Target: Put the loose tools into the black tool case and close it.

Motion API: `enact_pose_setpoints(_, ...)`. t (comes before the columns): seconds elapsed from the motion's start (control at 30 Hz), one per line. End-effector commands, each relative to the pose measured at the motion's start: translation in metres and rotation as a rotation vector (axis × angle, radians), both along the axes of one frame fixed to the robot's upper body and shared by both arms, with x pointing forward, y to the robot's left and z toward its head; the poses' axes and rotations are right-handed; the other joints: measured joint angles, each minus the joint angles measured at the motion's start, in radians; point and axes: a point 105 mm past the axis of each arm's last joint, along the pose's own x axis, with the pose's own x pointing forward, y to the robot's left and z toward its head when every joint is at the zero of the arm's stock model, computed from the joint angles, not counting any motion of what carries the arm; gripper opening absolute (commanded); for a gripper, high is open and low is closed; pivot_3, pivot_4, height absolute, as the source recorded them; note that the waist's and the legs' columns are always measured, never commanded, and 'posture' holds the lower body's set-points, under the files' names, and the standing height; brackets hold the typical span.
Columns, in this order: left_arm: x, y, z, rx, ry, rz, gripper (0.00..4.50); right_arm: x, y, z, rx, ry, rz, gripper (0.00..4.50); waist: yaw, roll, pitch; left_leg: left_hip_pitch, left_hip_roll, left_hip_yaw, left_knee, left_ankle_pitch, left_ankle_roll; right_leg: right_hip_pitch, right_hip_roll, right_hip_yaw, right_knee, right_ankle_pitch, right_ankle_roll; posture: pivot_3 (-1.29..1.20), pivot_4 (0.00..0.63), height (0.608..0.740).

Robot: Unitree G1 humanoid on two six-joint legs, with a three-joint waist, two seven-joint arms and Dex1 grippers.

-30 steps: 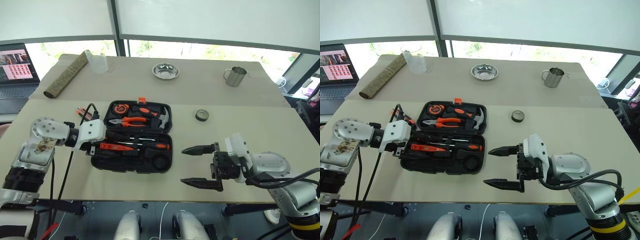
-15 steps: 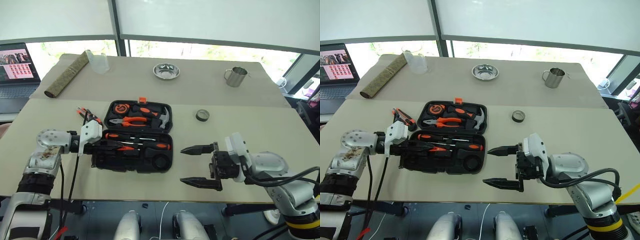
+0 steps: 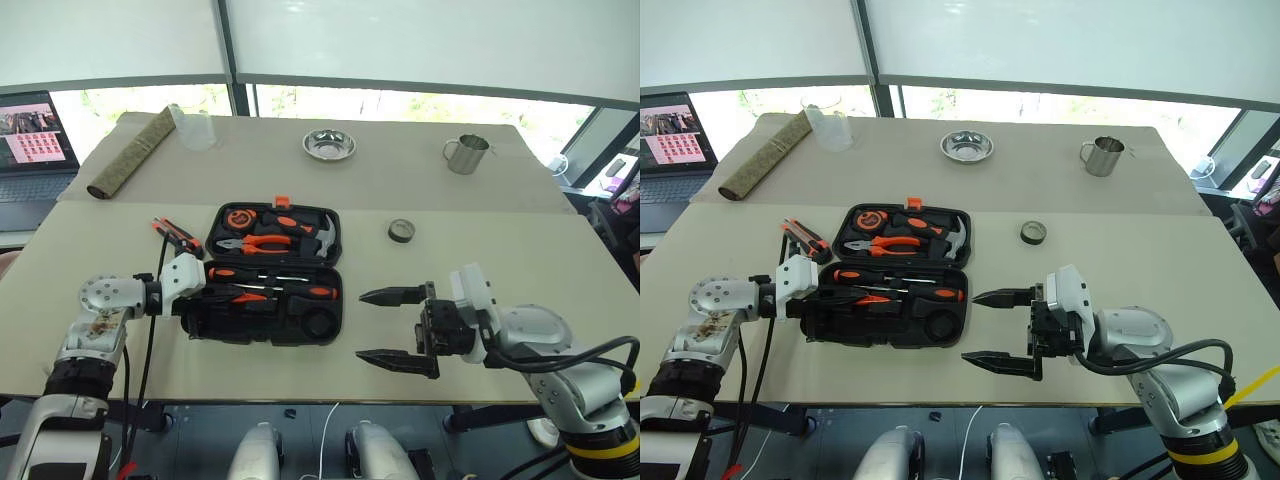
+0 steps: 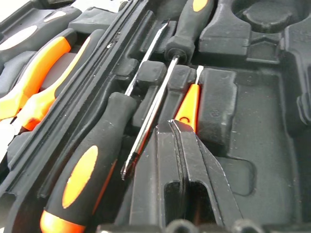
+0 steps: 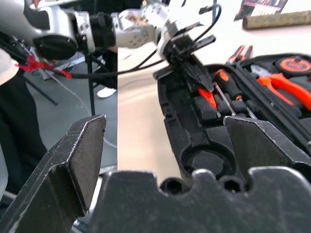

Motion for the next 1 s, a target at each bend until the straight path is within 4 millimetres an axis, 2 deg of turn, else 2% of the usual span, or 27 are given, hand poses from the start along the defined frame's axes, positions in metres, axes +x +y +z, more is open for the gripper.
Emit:
enact_pose_setpoints(0.03,-0.006,0.02,0.032,-0.187,-0.074,0.138,0.53,0.01,-0.012,0.015,0.077,-0.115,-0.089,4.5,-0.003,0.0,0.0,-0.001,0.001,0.0,0.0,0.0,0.0,-0.001,0.0,0.0,0.0,0.0,0.0,0.0,0.15,0.74)
enact_pose_setpoints(0.07,-0.01,0.027,0.038,-0.211,-0.096,0.172,0.66,0.011,-0.015,0.016,0.088,-0.135,-0.103,4.5,-0.004,0.0,0.0,-0.001,0.001,0.0,0.0,0.0,0.0,-0.002,0.001,0.0,0.0,0.0,0.0,0.0,0.15,0.74)
enact_pose_setpoints(0.1,-0.015,0.036,0.044,-0.231,-0.122,0.223,1.13,0.012,-0.018,0.016,0.093,-0.15,-0.117,4.5,-0.004,0.0,0.0,-0.002,0.001,0.0,0.0,0.0,0.0,-0.002,0.001,0.0,0.0,0.0,0.0,0.0,0.15,0.74)
enact_pose_setpoints(0.17,-0.028,0.055,0.048,-0.262,-0.145,0.341,1.78,0.015,-0.024,0.016,0.099,-0.19,-0.155,4.5,-0.004,0.0,0.0,-0.002,0.002,0.0,0.0,0.0,0.0,-0.002,0.001,0.0,0.0,0.0,0.0,0.0,0.15,0.74)
enact_pose_setpoints(0.23,-0.046,0.078,0.043,-0.267,-0.141,0.48,2.4,0.018,-0.03,0.014,0.103,-0.232,-0.195,4.5,-0.004,0.0,0.0,-0.001,0.002,0.0,0.0,0.0,0.0,-0.002,0.001,0.001,0.0,0.0,0.0,0.0,0.15,0.74)
enact_pose_setpoints(0.27,-0.053,0.086,0.04,-0.266,-0.135,0.531,2.83,0.019,-0.032,0.013,0.104,-0.245,-0.208,4.5,-0.005,0.0,0.0,-0.001,0.001,0.0,0.0,0.0,0.0,-0.002,0.0,0.001,0.0,0.0,0.0,0.0,0.15,0.74)
enact_pose_setpoints(0.3,-0.06,0.093,0.039,-0.274,-0.136,0.583,3.08,0.02,-0.033,0.012,0.106,-0.253,-0.217,4.5,-0.005,0.0,0.0,0.0,0.002,0.0,0.0,0.0,-0.001,-0.002,0.0,0.001,0.0,0.0,0.0,0.0,0.15,0.74)
enact_pose_setpoints(0.4,-0.093,0.134,0.024,-0.298,-0.137,0.868,4.28,0.022,-0.035,0.006,0.113,-0.269,-0.237,4.5,0.0,0.0,0.0,0.001,0.001,0.001,-0.001,-0.001,-0.001,-0.001,-0.001,0.001,0.0,0.0,0.0,0.0,0.15,0.74)
enact_pose_setpoints(0.43,-0.103,0.146,0.02,-0.304,-0.146,0.958,4.48,0.022,-0.036,0.006,0.121,-0.274,-0.246,4.5,0.001,0.0,0.0,0.002,0.001,0.002,-0.001,-0.001,-0.001,0.0,-0.002,0.001,0.0,0.0,0.0,0.0,0.15,0.74)
enact_pose_setpoints(0.5,-0.119,0.158,0.014,-0.311,-0.151,1.076,4.48,0.025,-0.038,0.008,0.145,-0.28,-0.27,4.5,0.004,-0.001,0.0,0.002,0.001,0.002,-0.001,-0.001,-0.001,0.0,-0.003,0.001,0.0,0.0,0.0,0.0,0.15,0.74)
enact_pose_setpoints(0.6,-0.133,0.158,0.007,-0.341,-0.083,1.166,4.48,0.029,-0.042,0.011,0.18,-0.274,-0.299,4.5,0.012,-0.002,0.0,0.002,0.0,0.002,-0.001,-0.001,-0.001,0.0,-0.003,0.0,-0.001,-0.001,-0.001,0.0,0.15,0.74)
enact_pose_setpoints(0.7,-0.128,0.147,0.008,-0.372,-0.031,1.177,4.48,0.032,-0.043,0.011,0.179,-0.279,-0.303,4.5,0.016,-0.003,-0.001,0.002,0.0,0.002,0.0,-0.001,-0.001,0.0,-0.005,0.0,-0.001,-0.002,0.0,0.0,0.15,0.74)
enact_pose_setpoints(0.73,-0.118,0.143,0.01,-0.38,-0.013,1.184,4.48,0.032,-0.043,0.011,0.179,-0.281,-0.301,4.5,0.018,-0.003,-0.001,0.002,-0.001,0.003,0.0,-0.001,-0.001,0.0,-0.005,0.0,-0.001,-0.002,0.001,0.0,0.15,0.74)
enact_pose_setpoints(0.8,-0.093,0.134,0.016,-0.416,0.047,1.225,4.48,0.032,-0.04,0.015,0.183,-0.286,-0.289,4.5,0.026,-0.003,0.0,0.002,-0.001,0.003,0.0,-0.001,-0.001,0.0,-0.005,0.0,-0.001,-0.003,0.001,0.0,0.15,0.74)
enact_pose_setpoints(0.87,-0.062,0.117,0.032,-0.466,0.071,1.227,4.48,0.033,-0.035,0.02,0.185,-0.294,-0.275,4.5,0.029,-0.003,0.0,0.002,-0.001,0.002,0.0,0.0,-0.001,0.0,-0.004,-0.001,0.001,-0.003,0.001,0.0,0.15,0.74)
enact_pose_setpoints(1.0,-0.01,0.103,0.047,-0.525,0.129,1.299,4.48,0.033,-0.027,0.026,0.189,-0.297,-0.253,4.5,0.02,-0.004,-0.001,0.002,-0.001,0.002,0.0,0.0,-0.002,0.001,-0.004,-0.001,0.001,-0.001,0.0,0.0,0.15,0.74)
